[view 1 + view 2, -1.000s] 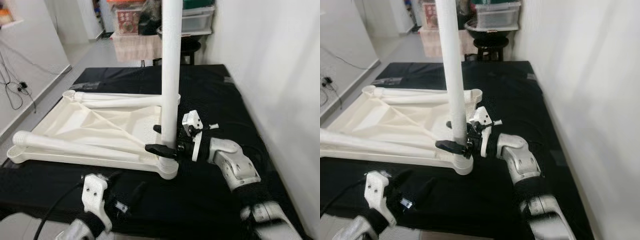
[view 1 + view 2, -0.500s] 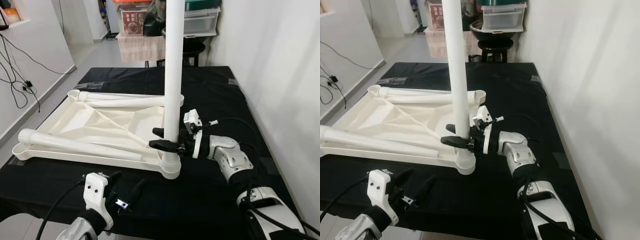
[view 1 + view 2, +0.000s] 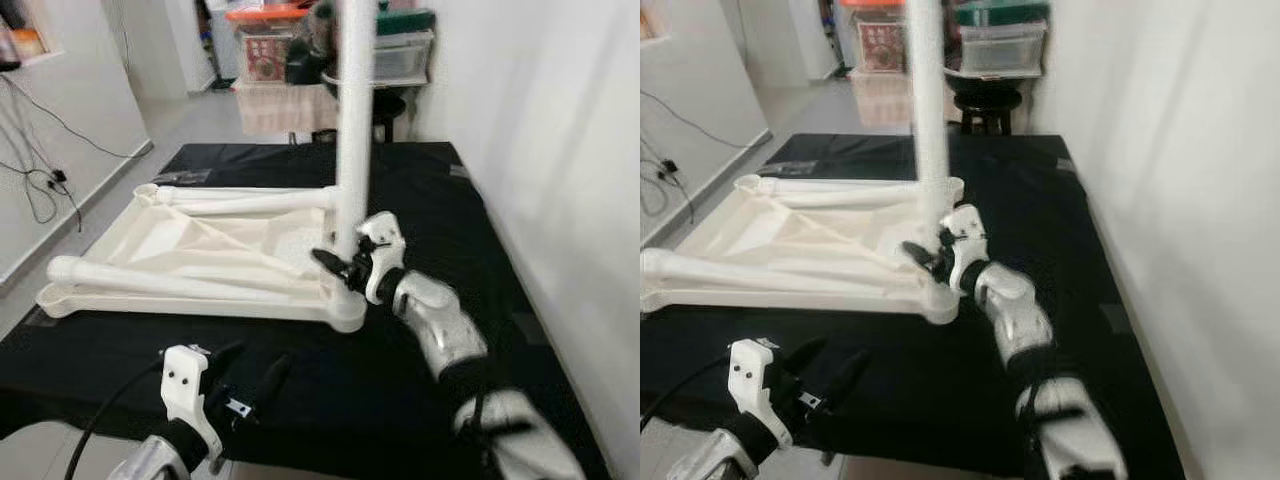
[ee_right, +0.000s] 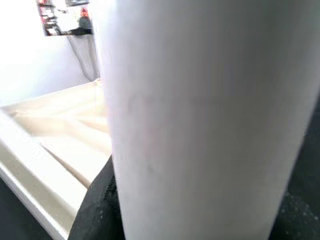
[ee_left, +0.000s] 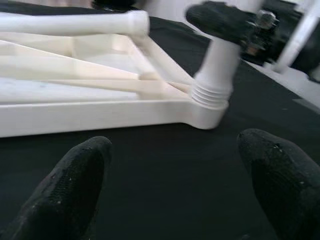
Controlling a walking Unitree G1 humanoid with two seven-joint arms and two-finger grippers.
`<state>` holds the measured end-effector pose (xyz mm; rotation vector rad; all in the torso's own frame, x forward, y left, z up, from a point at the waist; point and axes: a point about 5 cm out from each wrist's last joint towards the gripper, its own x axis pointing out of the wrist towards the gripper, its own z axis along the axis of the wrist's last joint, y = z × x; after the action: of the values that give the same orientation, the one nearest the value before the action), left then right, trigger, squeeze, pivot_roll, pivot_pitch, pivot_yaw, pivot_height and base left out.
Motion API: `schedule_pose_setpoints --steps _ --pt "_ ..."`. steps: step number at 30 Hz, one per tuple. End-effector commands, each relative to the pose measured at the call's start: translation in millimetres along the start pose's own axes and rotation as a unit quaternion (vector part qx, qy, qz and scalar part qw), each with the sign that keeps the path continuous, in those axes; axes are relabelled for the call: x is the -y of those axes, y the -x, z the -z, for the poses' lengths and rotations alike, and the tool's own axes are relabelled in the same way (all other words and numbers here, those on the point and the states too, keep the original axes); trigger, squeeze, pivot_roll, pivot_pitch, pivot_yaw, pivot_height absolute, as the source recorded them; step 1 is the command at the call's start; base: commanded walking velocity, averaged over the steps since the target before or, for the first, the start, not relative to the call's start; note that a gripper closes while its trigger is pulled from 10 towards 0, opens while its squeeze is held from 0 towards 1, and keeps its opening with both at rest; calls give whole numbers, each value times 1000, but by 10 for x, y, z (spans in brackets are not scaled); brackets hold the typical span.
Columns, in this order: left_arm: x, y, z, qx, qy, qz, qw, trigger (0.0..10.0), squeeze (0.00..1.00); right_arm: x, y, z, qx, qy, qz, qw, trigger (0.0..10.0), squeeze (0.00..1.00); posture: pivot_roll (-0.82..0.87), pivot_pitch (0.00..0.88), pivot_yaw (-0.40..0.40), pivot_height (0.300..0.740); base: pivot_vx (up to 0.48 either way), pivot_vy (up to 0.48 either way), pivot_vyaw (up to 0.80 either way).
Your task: Building children table
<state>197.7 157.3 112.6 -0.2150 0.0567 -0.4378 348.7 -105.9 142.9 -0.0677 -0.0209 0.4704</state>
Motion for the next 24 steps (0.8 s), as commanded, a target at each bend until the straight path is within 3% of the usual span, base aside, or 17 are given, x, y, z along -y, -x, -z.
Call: schedule_pose_setpoints --steps 1,4,9,10,12,13,14,17,18,19,20,22,23,24 --pt "-30 -5 -31 -1 -3 -3 1000 10000 0 49 45 162 -42 22 17 999 0 0 -13 68 39 740 0 0 0" --pt "-35 -29 -32 -4 0 1 1000 10000 0 83 -18 194 -55 10 15 998 0 0 8 67 24 740 0 0 0" --pt "-44 -39 -41 -2 4 0 1000 10000 0 32 -44 189 -63 30 14 997 0 0 5 69 26 740 0 0 0" --pt "-44 -42 -45 0 5 -2 1000 10000 0 23 -33 179 -64 19 20 998 10000 0 3 68 24 740 0 0 0" --pt "-45 -43 -48 1 5 -3 1000 10000 0 19 -22 170 -64 11 25 998 10000 0 3 68 24 740 0 0 0" --pt "-43 -46 -49 1 6 -3 1000 10000 0 1 -26 129 -57 -17 1 998 10000 1000 12 68 23 740 0 0 0" --pt "-40 -47 -50 1 6 -2 1000 10000 0 -41 -28 81 -45 -47 -38 997 10000 1000 18 68 21 740 0 0 0" --pt "-37 -48 -49 0 7 -1 1000 10000 0 -90 -29 25 -31 -75 -85 993 10000 1000 18 68 21 740 0 0 0" --pt "-35 -50 -49 0 10 1 1000 10000 0 -92 -20 -46 -12 -73 -161 984 10000 992 14 67 25 740 0 0 0" --pt "-35 -50 -49 0 10 1 1000 10000 0 -92 -20 -46 -12 -73 -161 984 10000 992 14 67 25 740 0 0 0" --pt "-33 -51 -50 0 11 2 1000 10000 0 -85 -6 -95 0 -69 -213 975 10000 992 14 67 25 740 0 0 0" --pt "-33 -51 -50 0 11 2 1000 10000 0 -85 -6 -95 0 -69 -213 975 10000 992 14 67 25 740 0 0 0" --pt "-32 -53 -51 -1 13 4 1000 10000 0 -67 5 -141 9 -55 -266 962 10000 47 14 67 25 740 0 0 0" --pt "-32 -53 -51 -1 14 5 1000 10000 0 -43 14 -179 9 -40 -319 947 10000 0 14 67 25 740 0 0 0"
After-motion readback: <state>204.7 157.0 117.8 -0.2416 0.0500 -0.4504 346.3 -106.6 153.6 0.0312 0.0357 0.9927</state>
